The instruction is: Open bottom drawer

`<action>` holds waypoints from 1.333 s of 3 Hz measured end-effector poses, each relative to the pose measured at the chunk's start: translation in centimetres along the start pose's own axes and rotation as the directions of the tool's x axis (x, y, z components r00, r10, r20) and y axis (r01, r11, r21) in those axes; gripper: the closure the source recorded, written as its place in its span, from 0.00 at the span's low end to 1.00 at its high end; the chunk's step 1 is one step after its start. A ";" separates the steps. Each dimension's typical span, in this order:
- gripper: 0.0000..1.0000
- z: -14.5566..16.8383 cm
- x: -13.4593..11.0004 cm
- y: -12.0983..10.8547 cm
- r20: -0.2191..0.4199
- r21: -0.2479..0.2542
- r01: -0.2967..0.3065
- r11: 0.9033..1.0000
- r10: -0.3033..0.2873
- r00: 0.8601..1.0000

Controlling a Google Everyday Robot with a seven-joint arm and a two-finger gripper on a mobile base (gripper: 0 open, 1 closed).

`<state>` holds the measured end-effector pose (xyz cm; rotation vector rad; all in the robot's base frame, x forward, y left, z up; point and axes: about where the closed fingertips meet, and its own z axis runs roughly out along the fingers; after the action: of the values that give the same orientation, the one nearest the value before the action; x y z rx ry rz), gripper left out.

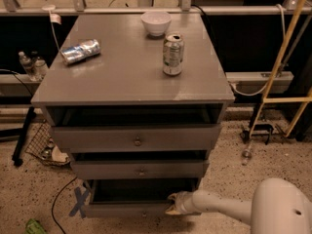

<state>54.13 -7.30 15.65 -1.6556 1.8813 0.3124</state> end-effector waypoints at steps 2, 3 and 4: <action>1.00 -1.1 0.5 2.1 0.004 0.011 -0.042 0.999 0.042 0.999; 1.00 -1.1 0.5 2.1 0.004 0.011 -0.043 0.999 0.043 0.999; 1.00 -1.5 1.5 4.7 0.017 0.012 -0.115 0.993 0.115 0.993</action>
Offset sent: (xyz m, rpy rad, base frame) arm -0.1285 -0.0305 -0.0094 0.0909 0.1009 -0.2294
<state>49.14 -8.41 14.94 -1.5347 1.9666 0.3585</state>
